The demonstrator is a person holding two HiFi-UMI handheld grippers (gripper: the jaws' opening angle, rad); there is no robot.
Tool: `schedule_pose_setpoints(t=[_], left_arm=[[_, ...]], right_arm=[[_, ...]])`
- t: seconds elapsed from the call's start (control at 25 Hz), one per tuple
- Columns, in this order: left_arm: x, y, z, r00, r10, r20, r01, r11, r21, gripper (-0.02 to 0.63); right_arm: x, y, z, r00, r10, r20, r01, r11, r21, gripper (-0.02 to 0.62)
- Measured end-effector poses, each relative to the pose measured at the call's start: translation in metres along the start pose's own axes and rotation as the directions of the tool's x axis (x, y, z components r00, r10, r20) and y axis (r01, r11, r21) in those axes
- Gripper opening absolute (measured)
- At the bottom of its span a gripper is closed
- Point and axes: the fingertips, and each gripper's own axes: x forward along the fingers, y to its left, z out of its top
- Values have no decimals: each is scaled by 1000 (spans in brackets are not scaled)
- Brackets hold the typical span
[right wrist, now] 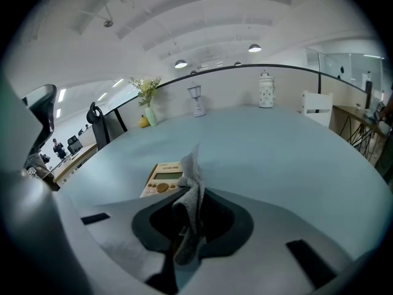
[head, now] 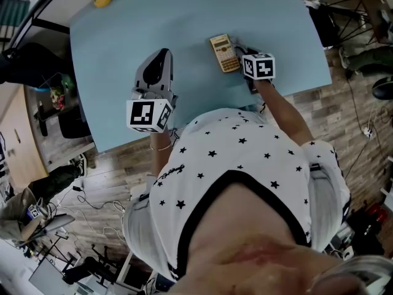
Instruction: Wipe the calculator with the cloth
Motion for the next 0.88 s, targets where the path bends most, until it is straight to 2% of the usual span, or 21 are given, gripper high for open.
schedule_pose_setpoints(t=[0.24,0.44,0.68,0.88], left_arm=[[-1,1,1,1000,2,2,-2,1000,0,35],[1,-1,2,1000,-7,4,7,1000,0,35],[0,-3,0,1000,-10,0,10,1000,-1,35],[-1,-3,-2,1000,-9,-4,9,1000,-1,35]], right_arm=[[-5,6,8,999,14,31,-14,1000,3,43],[-14,42,14,994,100,50,-98,995,-36,43],[-17,88,-4,978,211,4,-210,975,-69,43],[-14,101,-21,971,236,-33,-238,968,-82,43]])
